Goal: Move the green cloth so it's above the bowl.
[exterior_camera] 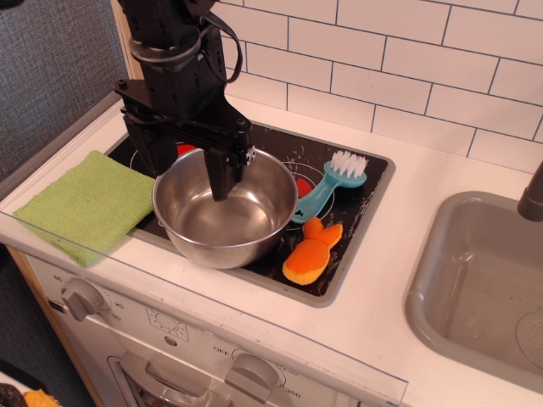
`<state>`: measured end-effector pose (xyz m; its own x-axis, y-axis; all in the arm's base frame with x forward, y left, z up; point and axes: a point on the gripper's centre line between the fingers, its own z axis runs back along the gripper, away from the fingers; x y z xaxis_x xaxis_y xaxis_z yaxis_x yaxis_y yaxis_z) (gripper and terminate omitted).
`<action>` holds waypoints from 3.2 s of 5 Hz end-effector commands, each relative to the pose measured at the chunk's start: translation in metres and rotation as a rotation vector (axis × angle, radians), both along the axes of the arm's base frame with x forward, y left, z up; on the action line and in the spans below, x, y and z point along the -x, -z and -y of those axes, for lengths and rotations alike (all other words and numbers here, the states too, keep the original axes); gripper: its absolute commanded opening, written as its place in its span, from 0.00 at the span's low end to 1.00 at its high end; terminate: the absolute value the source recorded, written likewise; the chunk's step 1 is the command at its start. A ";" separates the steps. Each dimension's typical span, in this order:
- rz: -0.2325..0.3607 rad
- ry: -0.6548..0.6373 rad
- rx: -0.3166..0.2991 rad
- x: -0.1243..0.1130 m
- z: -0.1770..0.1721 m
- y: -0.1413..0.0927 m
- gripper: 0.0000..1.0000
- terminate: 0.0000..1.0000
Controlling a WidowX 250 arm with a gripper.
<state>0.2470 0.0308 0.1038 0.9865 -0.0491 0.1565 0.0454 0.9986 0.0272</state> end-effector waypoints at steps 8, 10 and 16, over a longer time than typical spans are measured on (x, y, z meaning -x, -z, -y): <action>-0.046 0.026 -0.118 -0.021 -0.140 0.073 1.00 0.00; -0.104 0.005 -0.126 -0.036 -0.127 0.093 1.00 0.00; -0.067 0.028 -0.007 -0.159 -0.068 0.113 1.00 0.00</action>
<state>0.4052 0.1252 0.0061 0.9918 -0.0448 0.1194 0.0388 0.9979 0.0524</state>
